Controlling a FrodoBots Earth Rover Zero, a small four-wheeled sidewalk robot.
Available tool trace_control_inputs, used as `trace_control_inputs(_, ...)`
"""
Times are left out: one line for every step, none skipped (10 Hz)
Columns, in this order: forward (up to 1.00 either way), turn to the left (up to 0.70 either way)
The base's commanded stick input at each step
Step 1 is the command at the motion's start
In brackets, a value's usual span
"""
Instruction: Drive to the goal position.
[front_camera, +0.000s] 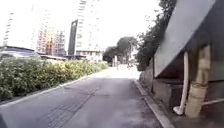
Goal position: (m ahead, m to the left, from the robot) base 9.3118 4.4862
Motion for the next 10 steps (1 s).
trace_control_inputs(0.45, 0.0)
trace_control_inputs(0.45, 0.0)
trace_control_inputs(0.45, 0.0)
trace_control_inputs(0.45, 0.0)
trace_control_inputs(0.45, 0.0)
trace_control_inputs(0.45, 0.0)
trace_control_inputs(0.45, 0.0)
trace_control_inputs(0.45, 0.0)
trace_control_inputs(0.45, 0.0)
trace_control_inputs(0.45, 0.0)
